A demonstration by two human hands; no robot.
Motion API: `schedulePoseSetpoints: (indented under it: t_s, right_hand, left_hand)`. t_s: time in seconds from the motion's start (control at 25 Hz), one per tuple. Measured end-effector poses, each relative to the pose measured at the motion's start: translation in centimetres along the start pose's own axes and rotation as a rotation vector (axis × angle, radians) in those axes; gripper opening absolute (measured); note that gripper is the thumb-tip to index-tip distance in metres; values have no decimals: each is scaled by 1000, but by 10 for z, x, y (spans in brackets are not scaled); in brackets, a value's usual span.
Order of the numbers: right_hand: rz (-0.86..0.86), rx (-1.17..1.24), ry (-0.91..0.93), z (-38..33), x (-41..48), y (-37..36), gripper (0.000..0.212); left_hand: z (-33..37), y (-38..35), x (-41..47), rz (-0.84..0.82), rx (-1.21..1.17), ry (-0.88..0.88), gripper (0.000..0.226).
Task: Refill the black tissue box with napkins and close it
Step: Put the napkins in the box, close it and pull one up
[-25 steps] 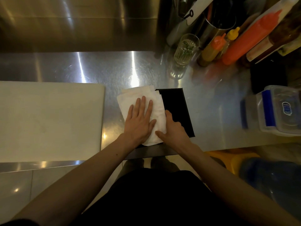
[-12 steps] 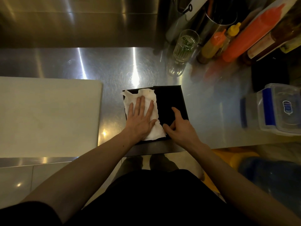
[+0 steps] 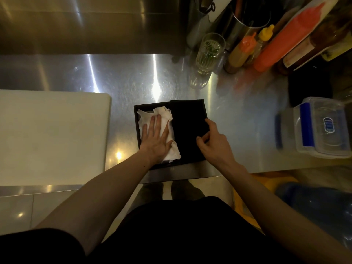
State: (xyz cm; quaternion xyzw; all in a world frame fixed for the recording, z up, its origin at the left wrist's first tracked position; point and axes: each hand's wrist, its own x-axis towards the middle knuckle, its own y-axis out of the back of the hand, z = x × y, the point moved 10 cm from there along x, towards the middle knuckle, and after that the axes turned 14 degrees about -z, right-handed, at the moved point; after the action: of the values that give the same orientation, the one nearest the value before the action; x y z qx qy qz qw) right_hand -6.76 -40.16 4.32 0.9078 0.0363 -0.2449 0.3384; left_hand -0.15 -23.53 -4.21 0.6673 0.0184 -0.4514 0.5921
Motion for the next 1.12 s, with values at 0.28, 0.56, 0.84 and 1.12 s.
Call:
schedulePoseSetpoints:
  t_s: [0.28,0.56,0.84,1.12]
  right_hand:
    - [113,-62,20,23,13,4,53]
    - [-19,121,-7,33,19,-11,56]
    - [-67,285,-6,29,15,-6,61]
    - [-74,453,-87,43,18,8,52]
  left_hand:
    - [1,5,7,-107,-9,-38,78]
    - [-8,28,0,-34,5,-35,117]
    - [-11,11,13,-220,64,-3,120]
    - [-11,18,6,-184,-14,3,123]
